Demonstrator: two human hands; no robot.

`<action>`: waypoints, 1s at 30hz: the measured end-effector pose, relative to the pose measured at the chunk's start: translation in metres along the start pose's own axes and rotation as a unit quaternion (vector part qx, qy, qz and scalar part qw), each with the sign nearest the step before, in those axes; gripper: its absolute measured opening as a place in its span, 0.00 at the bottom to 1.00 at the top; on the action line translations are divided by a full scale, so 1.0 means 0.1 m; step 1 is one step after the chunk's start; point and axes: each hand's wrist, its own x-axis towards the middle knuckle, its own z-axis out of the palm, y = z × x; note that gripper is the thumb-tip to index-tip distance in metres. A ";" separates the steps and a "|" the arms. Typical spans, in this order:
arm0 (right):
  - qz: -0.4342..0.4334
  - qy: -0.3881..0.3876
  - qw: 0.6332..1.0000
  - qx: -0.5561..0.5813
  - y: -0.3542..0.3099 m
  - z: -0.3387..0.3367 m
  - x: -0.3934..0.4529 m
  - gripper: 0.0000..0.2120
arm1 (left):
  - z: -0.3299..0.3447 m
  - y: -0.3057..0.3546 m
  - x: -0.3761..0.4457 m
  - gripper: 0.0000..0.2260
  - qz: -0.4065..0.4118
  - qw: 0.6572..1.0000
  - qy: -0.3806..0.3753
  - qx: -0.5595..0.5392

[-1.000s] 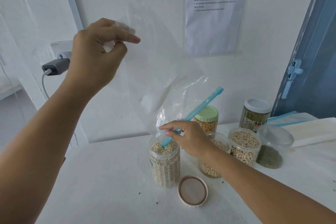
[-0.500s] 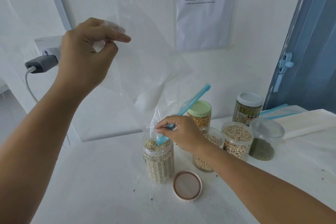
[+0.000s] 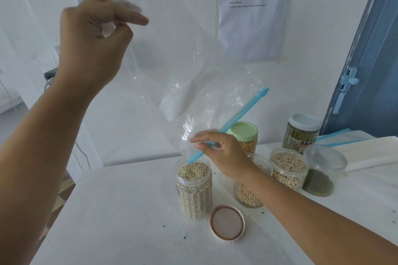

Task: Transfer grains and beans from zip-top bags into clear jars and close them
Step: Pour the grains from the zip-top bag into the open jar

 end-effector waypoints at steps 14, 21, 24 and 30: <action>0.042 -0.007 0.999 -0.018 0.06 0.02 -0.11 0.08 | 0.07 -0.02 -0.13 0.17 -0.008 1.000 -0.027 -0.004; 0.036 -0.027 0.998 -0.036 -0.02 0.02 -0.10 0.07 | 0.08 -0.02 -0.14 0.17 -0.010 1.000 -0.026 -0.012; 0.023 -0.022 0.999 -0.043 -0.03 0.03 -0.11 0.08 | 0.09 -0.03 -0.16 0.17 -0.015 0.999 -0.029 -0.015; 0.041 -0.017 0.999 0.018 0.01 0.02 -0.13 0.17 | -0.02 -0.07 -0.17 0.16 -0.047 0.999 -0.012 -0.018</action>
